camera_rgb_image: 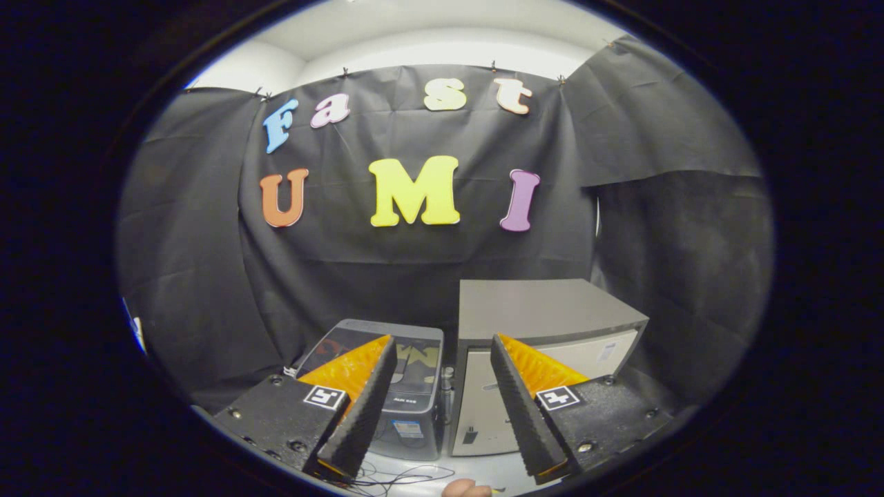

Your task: Put the clothes into the washing machine and then close the washing machine lid.

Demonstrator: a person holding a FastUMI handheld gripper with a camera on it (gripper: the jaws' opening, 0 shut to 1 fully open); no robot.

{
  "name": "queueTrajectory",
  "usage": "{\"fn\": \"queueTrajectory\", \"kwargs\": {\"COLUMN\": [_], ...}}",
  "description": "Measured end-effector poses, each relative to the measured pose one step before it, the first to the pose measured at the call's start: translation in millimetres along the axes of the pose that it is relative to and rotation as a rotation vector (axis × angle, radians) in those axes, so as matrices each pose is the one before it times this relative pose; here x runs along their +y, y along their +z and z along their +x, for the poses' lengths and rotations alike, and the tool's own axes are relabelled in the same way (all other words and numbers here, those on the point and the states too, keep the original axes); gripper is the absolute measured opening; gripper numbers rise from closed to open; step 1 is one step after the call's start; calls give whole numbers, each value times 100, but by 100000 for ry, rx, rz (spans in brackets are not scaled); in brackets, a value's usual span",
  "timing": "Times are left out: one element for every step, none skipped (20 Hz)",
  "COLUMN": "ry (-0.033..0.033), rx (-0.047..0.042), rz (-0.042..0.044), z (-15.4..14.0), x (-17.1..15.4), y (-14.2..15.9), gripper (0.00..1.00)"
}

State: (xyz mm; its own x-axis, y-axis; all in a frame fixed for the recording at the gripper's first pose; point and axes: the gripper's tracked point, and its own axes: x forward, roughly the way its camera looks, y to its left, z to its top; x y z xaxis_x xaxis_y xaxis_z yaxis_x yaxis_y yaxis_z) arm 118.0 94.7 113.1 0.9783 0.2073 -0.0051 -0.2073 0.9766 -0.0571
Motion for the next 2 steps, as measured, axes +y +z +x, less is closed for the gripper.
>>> {"fn": "queueTrajectory", "kwargs": {"ry": [17,29], "rx": [-866,-311], "rz": [-1538,-1101], "z": [132,51], "x": [-13,20], "y": [252,-79], "gripper": [87,88]}}
